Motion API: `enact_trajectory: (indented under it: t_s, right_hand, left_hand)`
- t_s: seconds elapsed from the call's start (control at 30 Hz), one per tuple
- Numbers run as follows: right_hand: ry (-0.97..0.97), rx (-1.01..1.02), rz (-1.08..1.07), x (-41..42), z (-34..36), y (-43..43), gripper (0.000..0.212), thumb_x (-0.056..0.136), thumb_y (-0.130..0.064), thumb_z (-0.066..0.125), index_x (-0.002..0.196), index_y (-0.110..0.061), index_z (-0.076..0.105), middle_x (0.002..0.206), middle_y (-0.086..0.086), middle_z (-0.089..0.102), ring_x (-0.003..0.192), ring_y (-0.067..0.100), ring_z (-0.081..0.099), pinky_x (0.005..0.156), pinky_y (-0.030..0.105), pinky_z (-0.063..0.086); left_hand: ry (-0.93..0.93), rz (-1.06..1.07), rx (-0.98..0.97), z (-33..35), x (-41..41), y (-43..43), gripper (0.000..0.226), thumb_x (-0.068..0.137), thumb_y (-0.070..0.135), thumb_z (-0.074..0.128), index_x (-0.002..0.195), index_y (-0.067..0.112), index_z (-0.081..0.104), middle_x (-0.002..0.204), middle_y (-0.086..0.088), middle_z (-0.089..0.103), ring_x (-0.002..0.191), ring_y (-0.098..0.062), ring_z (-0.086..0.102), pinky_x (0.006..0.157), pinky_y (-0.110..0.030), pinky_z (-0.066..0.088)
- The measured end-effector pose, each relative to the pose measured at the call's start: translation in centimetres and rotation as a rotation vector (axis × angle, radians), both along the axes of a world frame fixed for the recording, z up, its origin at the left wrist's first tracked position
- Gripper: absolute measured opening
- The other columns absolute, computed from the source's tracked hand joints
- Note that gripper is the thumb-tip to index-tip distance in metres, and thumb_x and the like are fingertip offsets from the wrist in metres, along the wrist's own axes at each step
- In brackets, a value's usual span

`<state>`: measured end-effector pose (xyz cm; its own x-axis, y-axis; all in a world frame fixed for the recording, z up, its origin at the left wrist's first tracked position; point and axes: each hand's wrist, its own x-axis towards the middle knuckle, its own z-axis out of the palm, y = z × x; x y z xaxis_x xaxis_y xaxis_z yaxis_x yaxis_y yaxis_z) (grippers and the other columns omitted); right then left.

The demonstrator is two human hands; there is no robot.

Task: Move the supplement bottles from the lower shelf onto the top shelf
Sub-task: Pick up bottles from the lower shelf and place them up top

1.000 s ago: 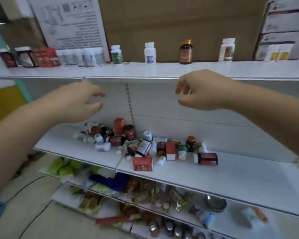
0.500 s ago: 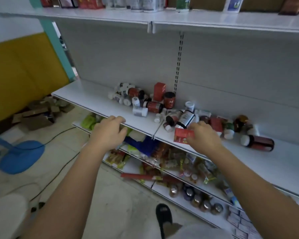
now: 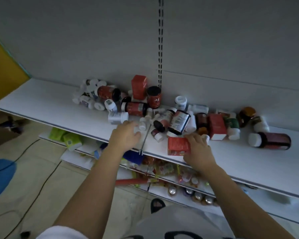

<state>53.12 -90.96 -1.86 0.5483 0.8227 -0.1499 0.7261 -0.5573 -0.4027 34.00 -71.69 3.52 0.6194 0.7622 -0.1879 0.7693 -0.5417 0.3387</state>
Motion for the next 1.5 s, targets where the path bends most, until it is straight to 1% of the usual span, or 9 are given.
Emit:
enact_trajectory:
  t_s: [0.33, 0.57, 0.77, 0.9, 1.1, 1.23, 1.3, 1.4, 1.5]
  right_hand:
    - [0.262, 0.054, -0.061, 2.4, -0.5, 0.3, 0.069, 0.072, -0.026, 0.078, 0.133, -0.025, 0.045, 0.114, -0.004, 0.053, 0.104, 0.017, 0.055, 0.083, 0.026, 0.044]
    - [0.832, 0.52, -0.46, 2.2, 1.9, -0.2, 0.06, 0.069, -0.002, 0.083, 0.117, -0.022, 0.053, 0.112, -0.002, 0.061, 0.097, 0.015, 0.064, 0.077, 0.024, 0.054]
    - [1.355, 1.083, -0.758, 0.8, 4.1, 0.9, 0.031, 0.077, -0.007, 0.069, 0.107, -0.004, 0.061, 0.098, 0.01, 0.07, 0.093, 0.02, 0.067, 0.085, 0.033, 0.053]
    - [1.487, 1.185, -0.845, -1.3, 5.7, 1.9, 0.032, 0.081, -0.017, 0.067, 0.111, -0.009, 0.061, 0.101, 0.008, 0.068, 0.095, 0.02, 0.065, 0.092, 0.039, 0.052]
    - [1.508, 1.111, -0.776, -5.6, 9.5, 3.5, 0.037, 0.087, -0.027, 0.066, 0.119, -0.012, 0.059, 0.11, 0.01, 0.07, 0.1, 0.023, 0.067, 0.092, 0.05, 0.053]
    - [1.451, 1.063, -0.698, -8.7, 13.0, 4.0, 0.037, 0.076, -0.03, 0.069, 0.107, -0.011, 0.063, 0.091, 0.007, 0.075, 0.077, 0.018, 0.073, 0.068, 0.037, 0.059]
    - [1.429, 1.064, -0.655, -10.1, 14.4, 4.1, 0.041, 0.076, -0.032, 0.07, 0.111, -0.011, 0.062, 0.092, 0.007, 0.075, 0.079, 0.018, 0.073, 0.072, 0.038, 0.059]
    - [1.307, 1.022, -0.621, -12.4, 16.3, 4.5, 0.044, 0.085, -0.039, 0.066, 0.121, -0.014, 0.059, 0.106, 0.011, 0.073, 0.092, 0.023, 0.071, 0.09, 0.047, 0.055]
    - [1.134, 0.988, -0.564, -14.7, 18.7, 4.9, 0.043, 0.089, -0.044, 0.062, 0.122, -0.016, 0.056, 0.108, 0.012, 0.07, 0.093, 0.025, 0.07, 0.09, 0.046, 0.055]
  left_hand:
    - [-0.068, -0.101, -0.13, -5.4, 11.6, 2.5, 0.06, 0.084, 0.046, 0.063, 0.134, 0.016, 0.051, 0.136, -0.01, 0.054, 0.119, -0.031, 0.055, 0.093, -0.045, 0.052]
    - [-0.153, -0.056, -0.184, -6.0, 13.3, 3.6, 0.071, 0.076, 0.045, 0.067, 0.143, 0.025, 0.051, 0.135, -0.01, 0.057, 0.119, -0.028, 0.057, 0.098, -0.032, 0.048]
    - [-0.352, 0.155, -0.518, -5.2, 11.5, 5.4, 0.049, 0.077, 0.042, 0.073, 0.113, 0.009, 0.068, 0.103, -0.008, 0.07, 0.088, -0.022, 0.065, 0.067, -0.026, 0.047]
    - [-0.712, 0.385, -1.091, -2.8, 8.3, 5.5, 0.027, 0.084, 0.029, 0.076, 0.099, 0.008, 0.068, 0.105, -0.016, 0.072, 0.094, -0.028, 0.071, 0.09, -0.047, 0.057]
    - [-1.067, 0.263, -1.529, 2.8, 3.1, 3.5, 0.063, 0.075, 0.022, 0.071, 0.131, -0.001, 0.051, 0.125, -0.028, 0.063, 0.115, -0.04, 0.063, 0.078, -0.044, 0.061]
    - [-1.046, 0.047, -1.524, 5.8, -0.6, 2.5, 0.094, 0.048, 0.014, 0.091, 0.132, 0.0, 0.051, 0.13, -0.026, 0.06, 0.123, -0.042, 0.056, 0.102, -0.055, 0.047]
    - [-1.022, -0.062, -1.473, 7.2, -2.4, 2.2, 0.107, 0.045, 0.026, 0.096, 0.137, 0.002, 0.049, 0.13, -0.025, 0.062, 0.122, -0.039, 0.059, 0.101, -0.053, 0.05]
    - [-1.036, -0.058, -1.358, 9.8, -4.7, 1.4, 0.092, 0.048, 0.042, 0.096, 0.123, 0.007, 0.057, 0.098, -0.011, 0.076, 0.09, -0.022, 0.074, 0.075, -0.038, 0.061]
    - [-1.048, -0.088, -1.222, 12.3, -7.0, 1.1, 0.062, 0.077, 0.03, 0.078, 0.127, 0.005, 0.053, 0.088, -0.004, 0.077, 0.081, -0.017, 0.074, 0.067, -0.032, 0.06]
